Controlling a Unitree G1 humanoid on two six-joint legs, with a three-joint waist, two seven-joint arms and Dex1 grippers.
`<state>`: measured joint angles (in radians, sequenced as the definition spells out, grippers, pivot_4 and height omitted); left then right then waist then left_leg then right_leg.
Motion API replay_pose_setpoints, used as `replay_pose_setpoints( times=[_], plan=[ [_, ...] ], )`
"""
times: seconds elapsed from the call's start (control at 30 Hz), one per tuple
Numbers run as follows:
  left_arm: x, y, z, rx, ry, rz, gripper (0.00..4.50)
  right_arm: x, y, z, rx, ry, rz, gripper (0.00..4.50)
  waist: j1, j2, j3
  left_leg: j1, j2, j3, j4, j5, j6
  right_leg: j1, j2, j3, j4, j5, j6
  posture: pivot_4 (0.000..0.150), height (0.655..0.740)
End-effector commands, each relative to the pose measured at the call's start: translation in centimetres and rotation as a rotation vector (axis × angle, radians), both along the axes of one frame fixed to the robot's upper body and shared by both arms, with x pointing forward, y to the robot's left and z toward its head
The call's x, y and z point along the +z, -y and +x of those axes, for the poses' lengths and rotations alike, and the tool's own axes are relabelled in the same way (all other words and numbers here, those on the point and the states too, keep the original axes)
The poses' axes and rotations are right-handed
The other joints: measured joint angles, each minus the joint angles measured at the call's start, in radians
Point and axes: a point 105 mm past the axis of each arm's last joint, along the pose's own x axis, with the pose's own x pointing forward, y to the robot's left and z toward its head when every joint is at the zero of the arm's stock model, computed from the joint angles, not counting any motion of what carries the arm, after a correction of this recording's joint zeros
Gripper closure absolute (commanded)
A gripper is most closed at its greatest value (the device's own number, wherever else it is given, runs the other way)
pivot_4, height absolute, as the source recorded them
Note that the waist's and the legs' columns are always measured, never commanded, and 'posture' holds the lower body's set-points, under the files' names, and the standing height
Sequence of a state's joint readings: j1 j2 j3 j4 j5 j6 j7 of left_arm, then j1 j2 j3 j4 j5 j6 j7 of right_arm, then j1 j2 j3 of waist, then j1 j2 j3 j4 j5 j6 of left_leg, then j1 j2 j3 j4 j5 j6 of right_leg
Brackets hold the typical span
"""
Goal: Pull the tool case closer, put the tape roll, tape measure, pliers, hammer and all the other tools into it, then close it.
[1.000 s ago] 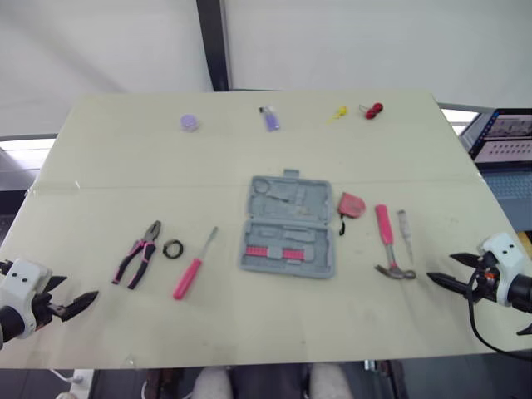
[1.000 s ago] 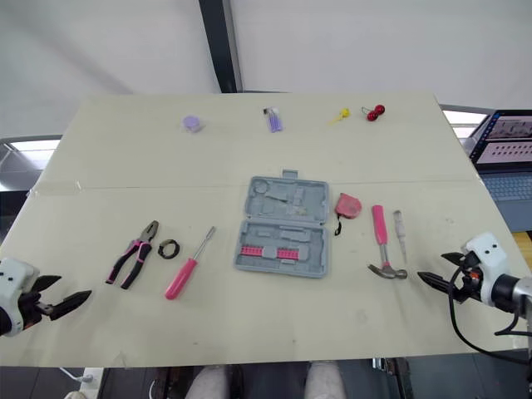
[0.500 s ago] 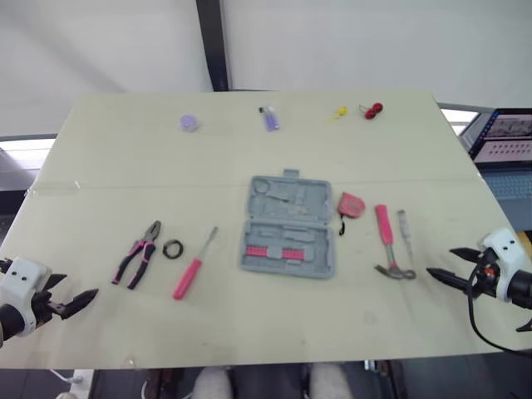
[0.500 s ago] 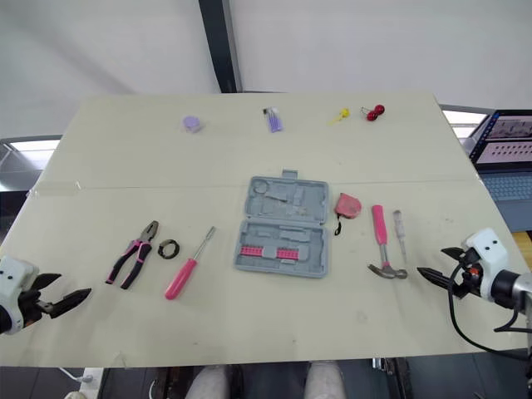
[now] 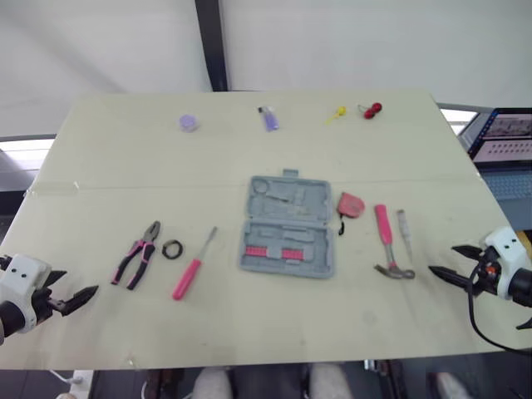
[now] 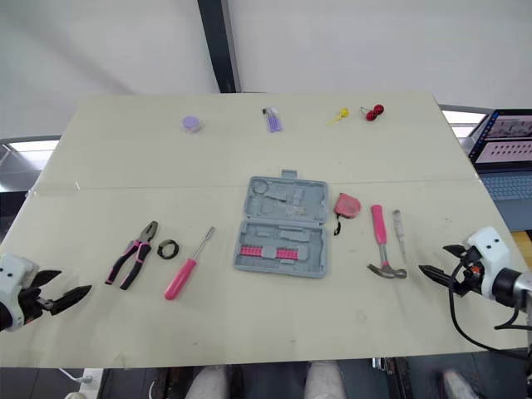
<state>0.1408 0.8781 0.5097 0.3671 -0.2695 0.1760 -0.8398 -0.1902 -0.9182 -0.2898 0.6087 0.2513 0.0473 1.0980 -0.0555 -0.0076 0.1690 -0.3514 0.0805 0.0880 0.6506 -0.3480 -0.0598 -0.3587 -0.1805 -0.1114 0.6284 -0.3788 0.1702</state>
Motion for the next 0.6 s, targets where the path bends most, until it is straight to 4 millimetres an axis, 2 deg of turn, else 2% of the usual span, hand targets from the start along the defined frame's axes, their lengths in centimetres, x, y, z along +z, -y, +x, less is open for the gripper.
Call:
replay_pose_setpoints(
  times=[0.03,0.13,0.27,0.33,0.43,0.47,0.53,0.57,0.6],
  plan=[
    [0.9,-0.6,-0.1,0.009,0.018,0.031,0.0,1.0,0.9,0.1,-0.022,0.034,-0.024,0.07,0.001,0.0,0.0,0.0,0.0,0.0,0.0,0.0,0.0,0.0,0.0,0.0,0.0,0.0,0.0,0.15,0.74],
    [1.0,-0.6,-0.1,0.011,0.024,0.034,0.0,1.1,1.0,0.2,-0.032,0.051,-0.022,0.07,0.001,0.0,0.0,0.0,0.0,0.0,0.0,0.0,0.0,0.0,0.0,0.0,0.0,0.0,0.0,0.15,0.74],
    [2.5,0.4,1.0,-0.01,0.088,0.004,0.0,2.6,0.2,1.0,-0.043,0.112,0.075,0.07,0.0,0.0,0.0,0.0,0.0,0.0,0.0,0.0,0.0,0.0,0.0,0.0,0.0,0.0,0.0,0.15,0.74],
    [3.7,2.0,2.2,-0.055,0.123,-0.019,0.0,3.6,-1.4,1.6,-0.006,0.13,0.129,0.07,0.003,0.0,0.0,0.0,0.0,0.0,0.001,0.0,0.0,0.0,0.0,0.0,0.0,0.0,0.0,0.15,0.74],
    [5.0,5.6,4.0,-0.147,0.147,-0.056,0.0,5.0,-4.3,2.6,0.046,0.161,0.174,0.07,0.006,0.0,0.0,-0.001,0.0,-0.001,0.003,0.0,0.0,0.0,0.0,0.0,0.001,0.0,0.0,0.15,0.74],
    [5.4,7.1,4.7,-0.182,0.162,-0.075,0.24,5.0,-5.2,2.9,0.058,0.164,0.157,0.02,0.007,0.0,0.0,-0.001,0.0,-0.001,0.003,0.0,0.0,0.0,0.0,0.0,0.001,0.0,0.0,0.15,0.74],
    [6.0,11.2,6.5,-0.289,0.182,-0.108,0.78,4.3,-7.4,3.8,0.093,0.166,0.11,0.57,0.013,0.0,0.0,-0.001,0.0,-0.001,0.004,0.0,0.0,0.0,0.0,0.0,0.002,0.0,0.0,0.15,0.74],
    [6.1,12.6,7.1,-0.328,0.187,-0.114,1.28,4.1,-8.1,4.0,0.105,0.164,0.101,0.86,0.017,0.0,-0.001,-0.001,0.0,-0.001,0.005,0.0,0.0,0.0,0.0,0.0,0.002,0.0,0.0,0.15,0.74],
    [6.1,14.1,7.6,-0.374,0.182,-0.124,1.76,3.8,-8.8,4.2,0.116,0.16,0.086,1.35,0.021,0.0,-0.001,-0.001,0.0,-0.001,0.005,0.0,0.0,0.001,0.0,0.0,0.002,0.0,0.0,0.15,0.74]
  ],
)
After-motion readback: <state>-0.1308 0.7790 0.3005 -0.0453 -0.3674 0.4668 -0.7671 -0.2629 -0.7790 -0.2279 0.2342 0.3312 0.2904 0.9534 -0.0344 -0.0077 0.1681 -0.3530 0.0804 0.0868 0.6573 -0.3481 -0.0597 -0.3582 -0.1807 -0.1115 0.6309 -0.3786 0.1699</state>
